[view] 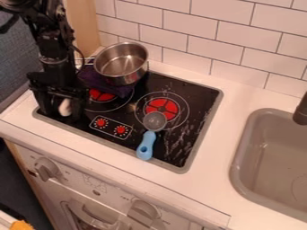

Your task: Move the sushi to the left side of the burner

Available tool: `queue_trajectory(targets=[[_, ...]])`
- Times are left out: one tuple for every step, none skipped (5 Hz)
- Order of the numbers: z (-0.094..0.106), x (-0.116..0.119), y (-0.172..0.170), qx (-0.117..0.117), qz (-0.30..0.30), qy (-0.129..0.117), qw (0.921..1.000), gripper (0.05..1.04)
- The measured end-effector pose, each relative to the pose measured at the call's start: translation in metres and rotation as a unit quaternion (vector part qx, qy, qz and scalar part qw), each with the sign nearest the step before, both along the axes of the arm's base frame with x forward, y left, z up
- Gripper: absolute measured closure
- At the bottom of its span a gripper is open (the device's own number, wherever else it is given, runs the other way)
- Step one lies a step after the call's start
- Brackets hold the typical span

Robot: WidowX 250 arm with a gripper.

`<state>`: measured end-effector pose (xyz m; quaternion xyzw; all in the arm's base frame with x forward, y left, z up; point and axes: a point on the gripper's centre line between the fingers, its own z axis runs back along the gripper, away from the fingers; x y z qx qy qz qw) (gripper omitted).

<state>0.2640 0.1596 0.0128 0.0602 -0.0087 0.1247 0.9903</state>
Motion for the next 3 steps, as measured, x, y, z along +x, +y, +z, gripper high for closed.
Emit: queue_trajectory(targets=[[0.027, 0.004, -0.007, -0.003, -0.028, -0.025, 0.9993, 0.08], [0.051, 0.002, -0.015, -0.02, -0.039, -0.037, 0.9983, 0.083], [0.06, 0.001, -0.015, -0.024, -0.051, -0.034, 0.9979, 0.083]])
